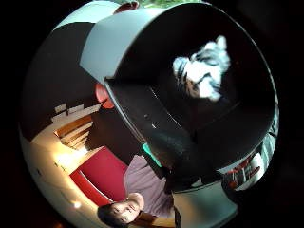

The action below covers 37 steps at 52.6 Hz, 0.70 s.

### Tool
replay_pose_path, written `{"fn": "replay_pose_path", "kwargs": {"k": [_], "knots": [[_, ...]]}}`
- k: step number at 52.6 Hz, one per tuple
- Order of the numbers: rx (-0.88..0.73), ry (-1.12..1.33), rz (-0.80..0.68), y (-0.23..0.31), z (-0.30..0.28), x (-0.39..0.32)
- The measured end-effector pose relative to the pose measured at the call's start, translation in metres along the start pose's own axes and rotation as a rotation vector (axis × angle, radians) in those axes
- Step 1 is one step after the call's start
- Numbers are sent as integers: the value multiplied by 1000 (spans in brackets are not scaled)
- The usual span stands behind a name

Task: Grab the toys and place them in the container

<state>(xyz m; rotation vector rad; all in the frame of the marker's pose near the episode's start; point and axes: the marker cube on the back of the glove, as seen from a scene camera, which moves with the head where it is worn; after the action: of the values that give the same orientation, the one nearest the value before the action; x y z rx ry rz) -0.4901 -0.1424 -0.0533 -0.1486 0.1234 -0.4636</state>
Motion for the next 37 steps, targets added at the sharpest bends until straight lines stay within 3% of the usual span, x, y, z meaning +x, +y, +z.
{"fn": "replay_pose_path", "kwargs": {"k": [4,13,17,21,31,37], "knots": [[34,-29,-25,15,-9,9],[110,-54,105,61,-26,41],[130,-44,1,99,-27,59],[138,-70,39,138,-20,70],[104,36,18,209,49,98],[64,-44,30,227,110,103]]}}
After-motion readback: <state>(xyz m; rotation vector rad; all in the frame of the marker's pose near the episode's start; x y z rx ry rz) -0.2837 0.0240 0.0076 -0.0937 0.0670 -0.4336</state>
